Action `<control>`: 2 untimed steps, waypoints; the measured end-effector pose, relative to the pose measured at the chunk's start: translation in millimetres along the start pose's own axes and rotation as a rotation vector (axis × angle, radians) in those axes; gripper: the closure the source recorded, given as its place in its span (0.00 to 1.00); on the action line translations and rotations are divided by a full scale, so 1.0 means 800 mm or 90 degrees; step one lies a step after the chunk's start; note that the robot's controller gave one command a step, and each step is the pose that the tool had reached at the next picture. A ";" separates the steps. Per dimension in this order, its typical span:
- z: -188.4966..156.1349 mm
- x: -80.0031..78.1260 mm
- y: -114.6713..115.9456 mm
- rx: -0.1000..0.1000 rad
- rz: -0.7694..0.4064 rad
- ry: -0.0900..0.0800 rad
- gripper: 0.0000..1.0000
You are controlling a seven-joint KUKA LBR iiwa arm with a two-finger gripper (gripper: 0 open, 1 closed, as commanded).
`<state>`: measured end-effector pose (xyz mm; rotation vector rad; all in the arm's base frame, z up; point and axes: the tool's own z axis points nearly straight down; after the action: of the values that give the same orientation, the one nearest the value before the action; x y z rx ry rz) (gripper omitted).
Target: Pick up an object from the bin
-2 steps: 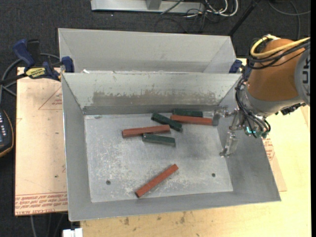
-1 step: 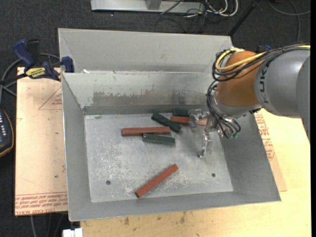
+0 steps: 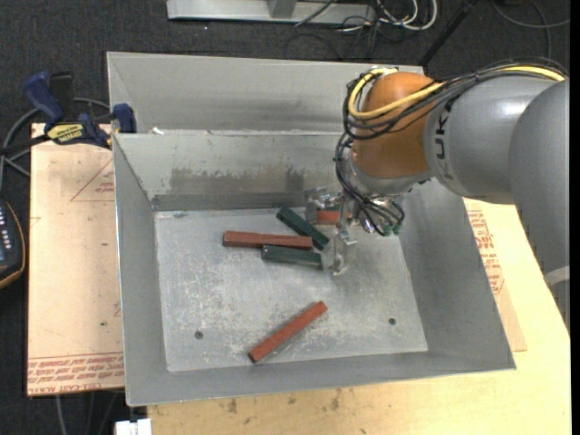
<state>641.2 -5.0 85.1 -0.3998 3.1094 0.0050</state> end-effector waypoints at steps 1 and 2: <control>0.018 -0.032 0.045 0.001 -0.045 0.000 0.00; 0.015 -0.032 0.043 0.000 -0.043 0.003 1.00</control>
Offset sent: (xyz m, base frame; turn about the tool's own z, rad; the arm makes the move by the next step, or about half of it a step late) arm 0.0141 0.0389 -0.0151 -0.0690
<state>656.9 34.9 73.1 -0.5045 3.0984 0.0027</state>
